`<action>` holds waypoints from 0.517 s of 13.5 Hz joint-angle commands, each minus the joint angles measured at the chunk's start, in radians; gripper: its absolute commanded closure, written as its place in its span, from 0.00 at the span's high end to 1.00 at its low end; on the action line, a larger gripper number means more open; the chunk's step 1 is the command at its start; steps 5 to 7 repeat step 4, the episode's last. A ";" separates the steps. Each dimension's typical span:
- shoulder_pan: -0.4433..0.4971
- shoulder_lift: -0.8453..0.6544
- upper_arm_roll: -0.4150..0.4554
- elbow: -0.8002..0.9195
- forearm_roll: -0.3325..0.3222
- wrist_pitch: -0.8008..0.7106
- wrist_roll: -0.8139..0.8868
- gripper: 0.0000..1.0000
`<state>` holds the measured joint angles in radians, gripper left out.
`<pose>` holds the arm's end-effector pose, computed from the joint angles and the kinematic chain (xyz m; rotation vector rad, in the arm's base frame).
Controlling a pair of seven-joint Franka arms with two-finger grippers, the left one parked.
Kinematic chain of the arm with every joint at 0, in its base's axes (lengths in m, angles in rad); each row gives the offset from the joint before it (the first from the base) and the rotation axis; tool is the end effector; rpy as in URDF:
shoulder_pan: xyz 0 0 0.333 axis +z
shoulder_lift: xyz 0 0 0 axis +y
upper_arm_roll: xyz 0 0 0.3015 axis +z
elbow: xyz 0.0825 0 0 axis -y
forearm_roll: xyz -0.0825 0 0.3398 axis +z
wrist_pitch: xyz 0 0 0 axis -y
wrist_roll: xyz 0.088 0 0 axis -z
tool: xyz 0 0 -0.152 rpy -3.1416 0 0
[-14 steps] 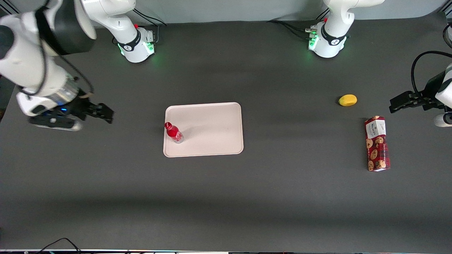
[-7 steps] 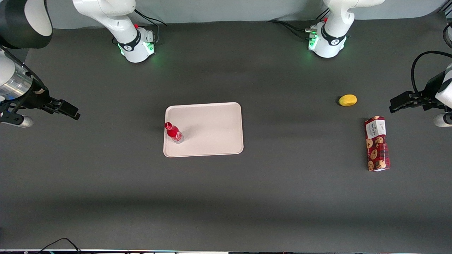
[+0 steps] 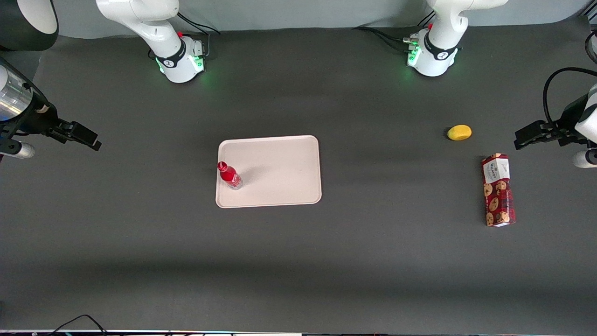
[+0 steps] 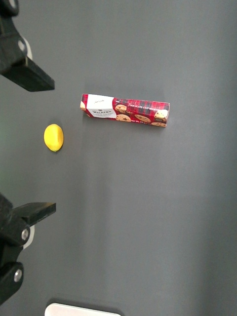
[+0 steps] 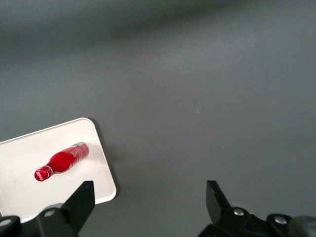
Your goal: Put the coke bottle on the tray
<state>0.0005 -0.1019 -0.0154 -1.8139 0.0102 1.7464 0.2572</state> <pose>0.4926 -0.0062 0.5263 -3.0963 0.4263 -0.0511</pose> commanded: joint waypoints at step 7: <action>0.010 -0.004 -0.049 0.015 0.011 -0.005 -0.033 1.00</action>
